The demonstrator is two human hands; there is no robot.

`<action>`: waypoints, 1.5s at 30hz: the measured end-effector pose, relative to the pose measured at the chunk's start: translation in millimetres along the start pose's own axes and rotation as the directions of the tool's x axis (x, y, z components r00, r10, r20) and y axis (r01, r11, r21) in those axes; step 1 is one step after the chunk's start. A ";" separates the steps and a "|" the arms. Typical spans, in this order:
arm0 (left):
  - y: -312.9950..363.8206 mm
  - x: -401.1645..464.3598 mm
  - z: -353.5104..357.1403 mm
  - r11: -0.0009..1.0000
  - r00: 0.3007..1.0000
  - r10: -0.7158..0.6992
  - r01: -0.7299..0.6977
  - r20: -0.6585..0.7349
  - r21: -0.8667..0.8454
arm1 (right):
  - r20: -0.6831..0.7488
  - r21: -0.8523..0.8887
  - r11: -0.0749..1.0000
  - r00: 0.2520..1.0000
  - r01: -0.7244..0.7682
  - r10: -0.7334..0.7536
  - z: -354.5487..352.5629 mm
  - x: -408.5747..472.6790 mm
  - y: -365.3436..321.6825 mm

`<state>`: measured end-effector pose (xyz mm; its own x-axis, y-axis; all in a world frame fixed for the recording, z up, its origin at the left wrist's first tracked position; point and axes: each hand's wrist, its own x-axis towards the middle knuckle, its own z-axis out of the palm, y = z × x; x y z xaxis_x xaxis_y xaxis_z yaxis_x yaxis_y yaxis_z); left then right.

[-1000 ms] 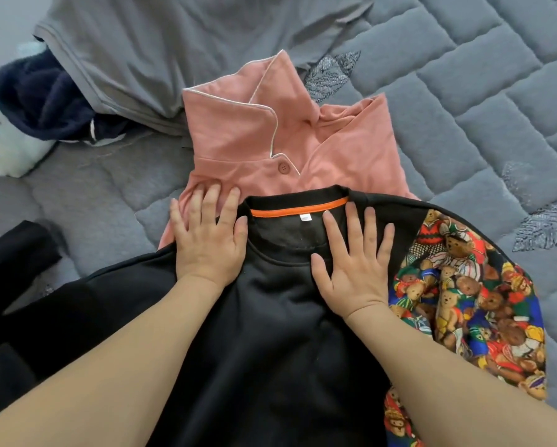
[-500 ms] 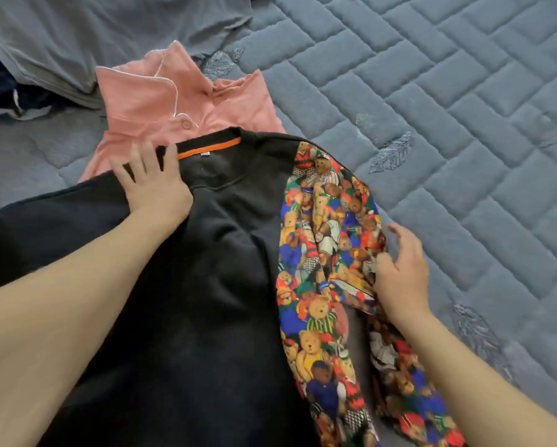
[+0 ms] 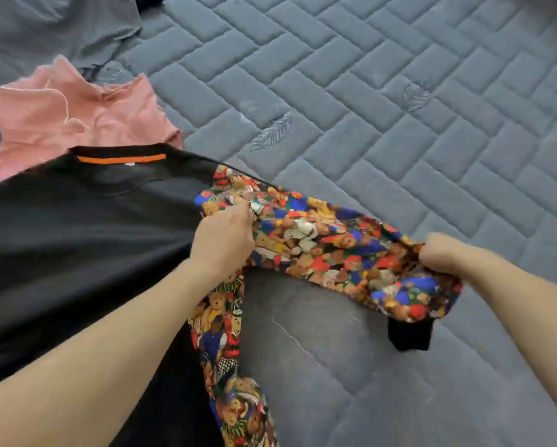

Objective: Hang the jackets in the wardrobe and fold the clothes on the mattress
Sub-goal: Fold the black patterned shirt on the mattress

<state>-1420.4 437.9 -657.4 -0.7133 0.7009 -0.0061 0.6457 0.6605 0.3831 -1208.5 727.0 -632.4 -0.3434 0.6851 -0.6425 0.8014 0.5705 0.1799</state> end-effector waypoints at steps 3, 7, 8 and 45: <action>87.1 -17.7 34.8 0.994 0.997 0.067 -0.063 0.037 -0.090 | -0.387 0.019 0.984 0.906 -0.178 0.171 -42.1 12.8 74.2; 118.3 -41.1 84.9 0.977 0.721 -0.164 0.023 0.673 0.213 | -0.480 -0.042 0.996 0.876 -0.075 0.046 -31.0 20.7 65.8; 117.4 -40.6 87.4 0.971 0.701 -0.167 -0.006 0.693 0.240 | -0.417 -0.023 1.000 0.909 -0.014 0.003 -19.3 17.6 52.3; -515.3 -176.1 -196.3 -0.413 0.254 -0.798 0.429 0.546 -0.803 | -0.229 -0.213 0.480 0.435 0.851 -0.871 98.3 -196.2 -717.6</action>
<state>-1681.0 -78.8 -672.4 -0.5477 -0.2019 -0.8119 -0.7918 -0.1886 0.5810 -1668.0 138.7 -708.6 -0.9593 -0.0957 -0.2656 -0.0115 0.9533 -0.3017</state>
